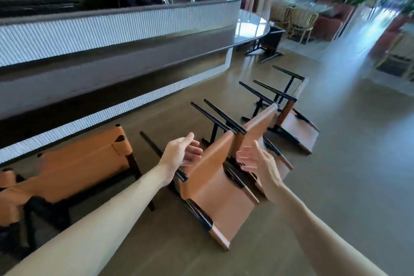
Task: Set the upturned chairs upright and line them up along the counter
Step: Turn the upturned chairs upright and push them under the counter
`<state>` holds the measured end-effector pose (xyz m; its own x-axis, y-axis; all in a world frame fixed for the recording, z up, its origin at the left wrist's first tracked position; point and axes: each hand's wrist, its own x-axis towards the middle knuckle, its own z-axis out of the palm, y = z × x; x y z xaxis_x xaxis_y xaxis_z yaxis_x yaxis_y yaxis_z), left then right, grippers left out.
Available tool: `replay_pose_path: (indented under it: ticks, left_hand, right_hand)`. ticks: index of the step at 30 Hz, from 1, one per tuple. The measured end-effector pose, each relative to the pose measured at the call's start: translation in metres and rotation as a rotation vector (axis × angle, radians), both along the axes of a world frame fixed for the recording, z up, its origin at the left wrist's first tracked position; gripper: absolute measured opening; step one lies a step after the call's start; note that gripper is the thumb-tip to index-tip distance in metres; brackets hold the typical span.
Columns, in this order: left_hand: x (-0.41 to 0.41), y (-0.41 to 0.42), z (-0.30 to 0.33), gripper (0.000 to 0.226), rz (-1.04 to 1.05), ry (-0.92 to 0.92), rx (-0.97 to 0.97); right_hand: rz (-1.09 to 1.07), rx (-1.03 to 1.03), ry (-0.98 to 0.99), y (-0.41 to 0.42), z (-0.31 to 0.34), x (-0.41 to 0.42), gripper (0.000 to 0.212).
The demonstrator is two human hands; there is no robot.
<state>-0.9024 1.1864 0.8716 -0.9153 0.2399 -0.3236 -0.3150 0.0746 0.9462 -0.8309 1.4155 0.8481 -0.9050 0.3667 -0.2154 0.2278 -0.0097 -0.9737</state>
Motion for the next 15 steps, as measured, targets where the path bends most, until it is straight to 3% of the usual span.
replay_pose_path:
  ticks: [7, 15]
  left_hand:
    - [0.050, 0.151, 0.002, 0.037, 0.024, -0.019, 0.075]
    - [-0.001, 0.260, -0.013, 0.033, 0.058, 0.015, 0.098]
  right_hand:
    - [-0.121, -0.105, 0.013, 0.132, 0.033, 0.041, 0.047]
    - [-0.017, 0.005, -0.033, 0.216, 0.008, -0.008, 0.043]
